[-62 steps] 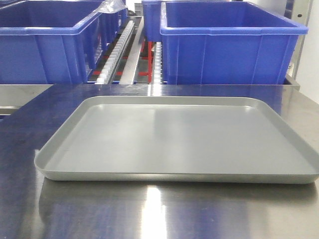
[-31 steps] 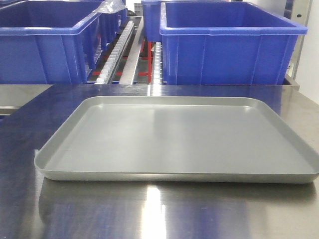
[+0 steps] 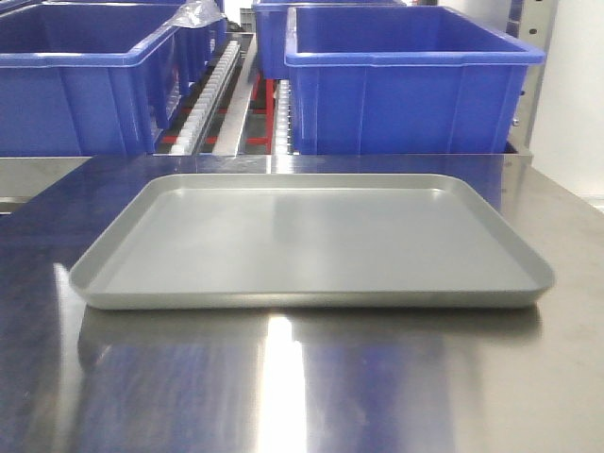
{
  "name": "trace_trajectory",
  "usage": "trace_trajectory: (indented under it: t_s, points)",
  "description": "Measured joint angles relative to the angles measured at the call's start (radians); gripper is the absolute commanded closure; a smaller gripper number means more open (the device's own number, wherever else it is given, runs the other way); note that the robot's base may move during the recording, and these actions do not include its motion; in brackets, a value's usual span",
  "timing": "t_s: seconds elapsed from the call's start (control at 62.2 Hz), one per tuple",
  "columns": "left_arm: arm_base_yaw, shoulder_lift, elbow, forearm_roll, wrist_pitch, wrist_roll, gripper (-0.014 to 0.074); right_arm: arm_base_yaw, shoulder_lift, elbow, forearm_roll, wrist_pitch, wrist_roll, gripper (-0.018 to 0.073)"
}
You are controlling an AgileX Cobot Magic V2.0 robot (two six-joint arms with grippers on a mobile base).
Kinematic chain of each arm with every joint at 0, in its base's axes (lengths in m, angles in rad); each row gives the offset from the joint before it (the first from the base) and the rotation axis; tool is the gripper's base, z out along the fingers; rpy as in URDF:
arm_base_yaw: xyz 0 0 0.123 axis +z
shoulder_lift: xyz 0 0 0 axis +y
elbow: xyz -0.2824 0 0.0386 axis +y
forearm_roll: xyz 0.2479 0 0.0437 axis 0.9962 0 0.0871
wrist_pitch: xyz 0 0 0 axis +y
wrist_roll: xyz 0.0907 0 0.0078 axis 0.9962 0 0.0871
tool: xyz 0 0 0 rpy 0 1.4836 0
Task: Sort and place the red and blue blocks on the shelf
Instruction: 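Drive the base backward away from the table, holding both cubes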
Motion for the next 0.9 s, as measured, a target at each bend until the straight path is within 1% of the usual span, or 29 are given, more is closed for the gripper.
trace_trajectory:
  t_s: [0.9]
  points:
    - [0.0,0.0,0.0,0.0,0.0,0.0,0.0315,0.0,0.0,0.0,0.0,0.0,0.0,0.0209]
